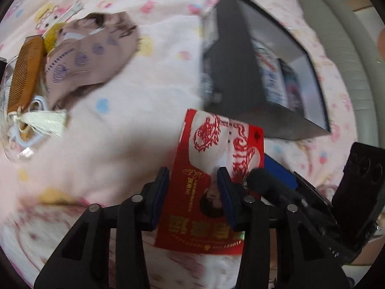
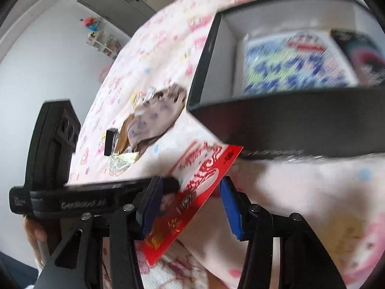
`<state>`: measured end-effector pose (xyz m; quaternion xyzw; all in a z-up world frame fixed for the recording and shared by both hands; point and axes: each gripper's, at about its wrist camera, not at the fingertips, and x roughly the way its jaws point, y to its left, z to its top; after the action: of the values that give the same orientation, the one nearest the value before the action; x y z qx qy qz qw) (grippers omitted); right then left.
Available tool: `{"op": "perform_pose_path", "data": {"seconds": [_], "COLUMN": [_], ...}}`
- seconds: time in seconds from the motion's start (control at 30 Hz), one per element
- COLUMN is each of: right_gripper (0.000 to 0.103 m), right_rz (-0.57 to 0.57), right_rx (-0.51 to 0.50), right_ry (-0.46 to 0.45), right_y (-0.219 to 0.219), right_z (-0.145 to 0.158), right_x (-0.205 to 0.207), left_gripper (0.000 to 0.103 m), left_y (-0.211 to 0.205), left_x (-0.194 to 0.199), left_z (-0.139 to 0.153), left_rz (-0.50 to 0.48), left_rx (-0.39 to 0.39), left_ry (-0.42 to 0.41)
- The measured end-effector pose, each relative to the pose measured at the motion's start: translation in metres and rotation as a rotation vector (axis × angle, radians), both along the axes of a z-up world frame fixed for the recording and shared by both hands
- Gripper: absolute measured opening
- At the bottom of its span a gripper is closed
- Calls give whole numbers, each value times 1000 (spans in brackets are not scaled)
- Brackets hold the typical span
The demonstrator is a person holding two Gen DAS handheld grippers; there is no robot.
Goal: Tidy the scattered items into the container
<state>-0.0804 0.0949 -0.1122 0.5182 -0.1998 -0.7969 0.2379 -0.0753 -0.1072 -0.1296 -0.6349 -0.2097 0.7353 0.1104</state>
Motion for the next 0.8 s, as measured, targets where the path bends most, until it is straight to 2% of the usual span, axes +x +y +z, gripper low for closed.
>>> {"op": "perform_pose_path", "data": {"seconds": [0.07, 0.2, 0.33, 0.5, 0.63, 0.7, 0.8], "right_gripper": [47, 47, 47, 47, 47, 47, 47], "right_rz": [-12, -50, -94, -146, -175, -184, -190], "right_rx": [4, 10, 45, 89, 127, 141, 121], "right_ry": [29, 70, 53, -96, -76, -79, -106], "right_y": [15, 48, 83, 102, 106, 108, 113], "right_z": [11, 25, 22, -7, -6, -9, -14], "right_x": [9, 26, 36, 34, 38, 40, 43], "left_gripper": [31, 31, 31, 31, 31, 32, 34], "left_y": [14, 51, 81, 108, 111, 108, 103], "left_x": [10, 18, 12, -3, -5, -9, -20], "left_z": [12, 25, 15, -1, 7, 2, -15], "left_rz": [-13, -72, -113, -154, -168, -180, -186], "left_rx": [14, 39, 55, -6, -86, -51, 15], "left_ry": [39, 93, 94, 71, 168, 176, 145]}}
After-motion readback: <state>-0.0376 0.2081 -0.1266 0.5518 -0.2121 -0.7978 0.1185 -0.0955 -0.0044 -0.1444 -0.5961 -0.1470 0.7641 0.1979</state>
